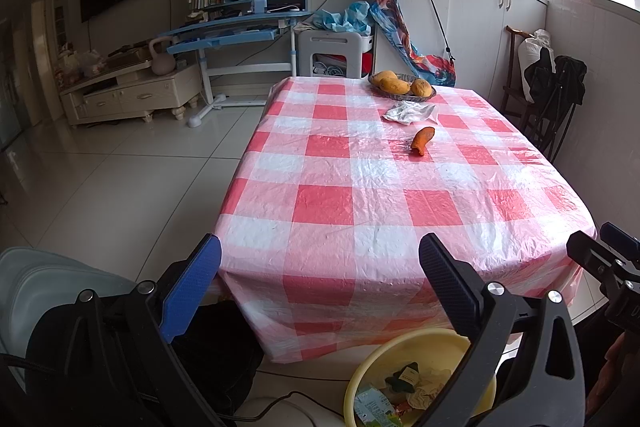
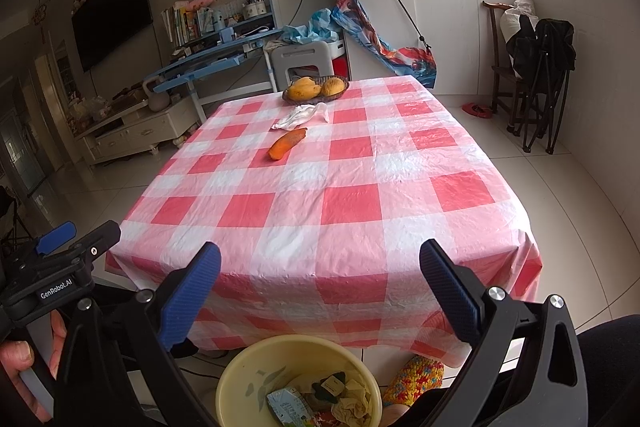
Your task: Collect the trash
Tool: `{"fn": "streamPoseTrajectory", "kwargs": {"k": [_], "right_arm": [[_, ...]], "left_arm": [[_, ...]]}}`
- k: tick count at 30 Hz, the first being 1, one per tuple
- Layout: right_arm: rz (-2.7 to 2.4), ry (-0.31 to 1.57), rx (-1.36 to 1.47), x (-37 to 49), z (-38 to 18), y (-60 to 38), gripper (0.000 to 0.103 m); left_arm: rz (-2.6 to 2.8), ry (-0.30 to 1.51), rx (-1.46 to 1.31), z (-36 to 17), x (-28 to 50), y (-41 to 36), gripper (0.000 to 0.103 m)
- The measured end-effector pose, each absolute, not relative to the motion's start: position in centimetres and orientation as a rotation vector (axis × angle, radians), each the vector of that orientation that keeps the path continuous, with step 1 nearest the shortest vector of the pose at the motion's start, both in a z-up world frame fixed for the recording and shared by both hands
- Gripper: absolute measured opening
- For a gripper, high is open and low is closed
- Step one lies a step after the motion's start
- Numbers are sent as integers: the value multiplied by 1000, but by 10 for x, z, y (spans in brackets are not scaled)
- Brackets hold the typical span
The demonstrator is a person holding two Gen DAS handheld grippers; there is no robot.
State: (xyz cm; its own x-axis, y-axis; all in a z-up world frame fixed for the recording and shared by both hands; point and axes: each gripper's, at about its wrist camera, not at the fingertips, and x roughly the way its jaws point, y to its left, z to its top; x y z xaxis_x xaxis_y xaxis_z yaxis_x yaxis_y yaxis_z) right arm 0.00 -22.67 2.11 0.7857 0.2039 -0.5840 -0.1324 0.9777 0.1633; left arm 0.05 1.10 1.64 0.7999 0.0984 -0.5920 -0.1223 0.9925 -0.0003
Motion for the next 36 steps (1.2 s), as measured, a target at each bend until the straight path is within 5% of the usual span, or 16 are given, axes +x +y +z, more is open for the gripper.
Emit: {"fn": "streamPoseTrajectory", "kwargs": {"k": [36], "right_arm": [[242, 692, 179, 4, 17, -220, 95]], "left_arm": [[97, 662, -103, 12, 1, 17, 96]]}}
